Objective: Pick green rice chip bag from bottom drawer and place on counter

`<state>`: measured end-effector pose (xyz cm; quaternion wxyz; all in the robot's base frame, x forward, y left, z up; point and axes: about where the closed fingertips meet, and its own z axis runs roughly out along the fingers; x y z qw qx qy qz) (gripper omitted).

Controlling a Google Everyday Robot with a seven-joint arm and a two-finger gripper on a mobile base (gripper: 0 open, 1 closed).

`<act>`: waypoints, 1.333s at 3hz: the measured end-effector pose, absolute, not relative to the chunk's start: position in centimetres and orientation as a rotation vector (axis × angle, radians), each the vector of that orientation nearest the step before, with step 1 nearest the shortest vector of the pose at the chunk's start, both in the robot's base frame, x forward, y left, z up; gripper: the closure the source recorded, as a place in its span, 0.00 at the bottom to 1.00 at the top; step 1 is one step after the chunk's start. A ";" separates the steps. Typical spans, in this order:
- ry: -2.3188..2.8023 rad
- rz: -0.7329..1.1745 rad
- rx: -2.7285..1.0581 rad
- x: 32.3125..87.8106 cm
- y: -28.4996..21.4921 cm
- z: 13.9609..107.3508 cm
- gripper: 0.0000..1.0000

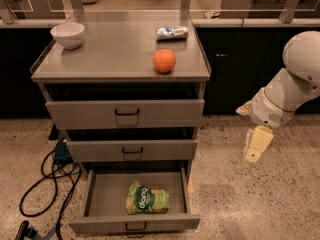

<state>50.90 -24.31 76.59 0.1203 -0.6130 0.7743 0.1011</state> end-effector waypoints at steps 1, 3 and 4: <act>2.262 0.296 -1.791 50.9 -24.3 76.6 0.00; 2.236 0.326 -1.590 48.8 -24.3 75.2 0.00; 2.211 0.544 -1.455 45.2 -19.9 67.1 0.00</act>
Offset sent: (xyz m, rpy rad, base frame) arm -0.0023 -0.0233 0.0070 0.0905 -0.0633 -0.1371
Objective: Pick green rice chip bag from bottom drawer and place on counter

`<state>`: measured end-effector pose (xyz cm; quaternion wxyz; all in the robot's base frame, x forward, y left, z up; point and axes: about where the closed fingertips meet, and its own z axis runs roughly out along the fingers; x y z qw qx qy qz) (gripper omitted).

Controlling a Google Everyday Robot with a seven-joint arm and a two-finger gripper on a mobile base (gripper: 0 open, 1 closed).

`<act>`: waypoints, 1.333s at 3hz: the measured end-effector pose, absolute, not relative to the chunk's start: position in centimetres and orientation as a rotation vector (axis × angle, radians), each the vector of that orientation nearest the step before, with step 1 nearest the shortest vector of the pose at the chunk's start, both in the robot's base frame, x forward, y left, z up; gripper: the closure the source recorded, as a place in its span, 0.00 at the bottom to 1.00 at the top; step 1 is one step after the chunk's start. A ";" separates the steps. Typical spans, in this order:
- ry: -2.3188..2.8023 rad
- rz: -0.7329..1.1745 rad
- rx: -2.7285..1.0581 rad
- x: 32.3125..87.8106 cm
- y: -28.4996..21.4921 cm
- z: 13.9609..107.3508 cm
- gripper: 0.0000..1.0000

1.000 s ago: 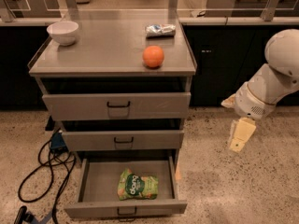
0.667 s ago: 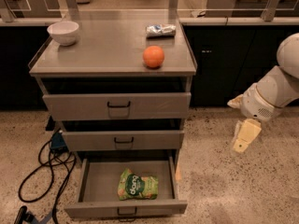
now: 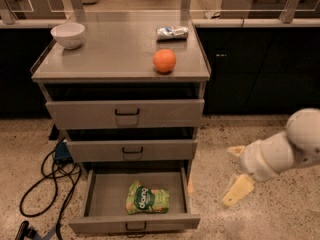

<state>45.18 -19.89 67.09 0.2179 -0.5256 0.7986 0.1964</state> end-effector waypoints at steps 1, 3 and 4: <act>2.192 0.855 -1.386 40.9 -11.8 56.3 0.00; 2.170 1.175 -1.401 34.8 -3.3 46.3 0.00; 2.261 1.092 -1.345 34.7 -4.1 44.9 0.00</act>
Offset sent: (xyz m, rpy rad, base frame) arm -0.1484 0.2461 -0.2849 0.3888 0.4548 0.2143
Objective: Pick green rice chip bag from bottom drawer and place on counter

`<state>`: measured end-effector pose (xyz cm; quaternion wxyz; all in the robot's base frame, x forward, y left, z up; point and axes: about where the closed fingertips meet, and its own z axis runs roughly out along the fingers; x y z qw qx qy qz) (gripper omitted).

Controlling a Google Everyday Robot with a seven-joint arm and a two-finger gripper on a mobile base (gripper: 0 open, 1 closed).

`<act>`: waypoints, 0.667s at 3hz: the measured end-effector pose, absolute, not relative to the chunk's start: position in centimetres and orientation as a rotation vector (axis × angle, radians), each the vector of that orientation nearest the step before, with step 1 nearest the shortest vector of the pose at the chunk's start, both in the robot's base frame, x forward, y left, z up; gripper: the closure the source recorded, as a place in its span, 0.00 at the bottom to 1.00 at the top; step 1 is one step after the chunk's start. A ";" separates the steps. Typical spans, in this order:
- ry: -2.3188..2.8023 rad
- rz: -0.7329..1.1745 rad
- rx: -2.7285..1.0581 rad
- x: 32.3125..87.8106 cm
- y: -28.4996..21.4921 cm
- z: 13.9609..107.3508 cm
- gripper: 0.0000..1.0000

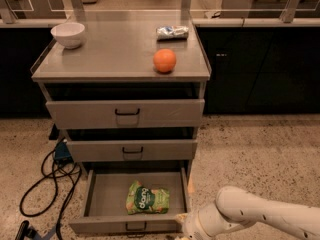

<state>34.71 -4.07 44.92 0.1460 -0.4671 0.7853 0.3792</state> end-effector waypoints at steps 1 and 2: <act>2.365 0.942 -1.195 34.8 -4.6 44.5 0.00; 2.447 0.778 -1.038 33.5 -6.0 45.4 0.00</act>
Offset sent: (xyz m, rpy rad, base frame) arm 0.1646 -0.1246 0.0968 -0.1982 -0.7806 -1.1847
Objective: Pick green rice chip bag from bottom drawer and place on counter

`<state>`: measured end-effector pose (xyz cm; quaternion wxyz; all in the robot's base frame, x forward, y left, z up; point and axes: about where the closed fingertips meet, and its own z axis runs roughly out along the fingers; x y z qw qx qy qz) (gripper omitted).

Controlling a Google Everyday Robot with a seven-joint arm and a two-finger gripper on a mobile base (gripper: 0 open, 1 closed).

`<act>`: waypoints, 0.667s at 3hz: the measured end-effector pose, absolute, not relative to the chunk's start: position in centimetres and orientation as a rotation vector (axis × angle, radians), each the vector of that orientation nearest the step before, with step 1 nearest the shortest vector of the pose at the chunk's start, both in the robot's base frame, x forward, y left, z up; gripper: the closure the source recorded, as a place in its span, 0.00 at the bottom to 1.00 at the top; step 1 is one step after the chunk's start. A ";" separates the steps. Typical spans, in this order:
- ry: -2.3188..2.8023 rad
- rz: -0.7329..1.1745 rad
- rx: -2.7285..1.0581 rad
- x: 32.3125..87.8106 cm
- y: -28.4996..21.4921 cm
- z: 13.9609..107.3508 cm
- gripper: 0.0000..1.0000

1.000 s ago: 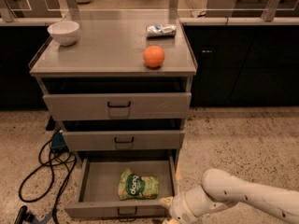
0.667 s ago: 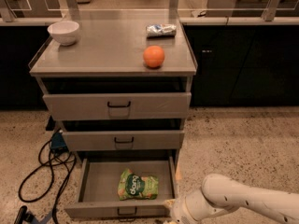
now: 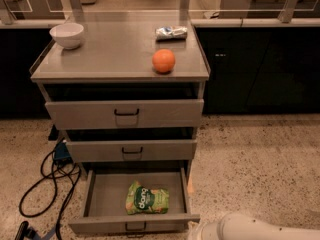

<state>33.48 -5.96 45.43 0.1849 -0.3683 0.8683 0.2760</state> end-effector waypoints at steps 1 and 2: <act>2.484 0.700 -0.922 32.9 -6.8 45.7 0.00; 2.461 0.715 -0.899 34.4 -6.8 44.9 0.00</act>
Offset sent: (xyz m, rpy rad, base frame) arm 0.0329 -0.0112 -0.0132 0.0220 -0.0595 -0.1245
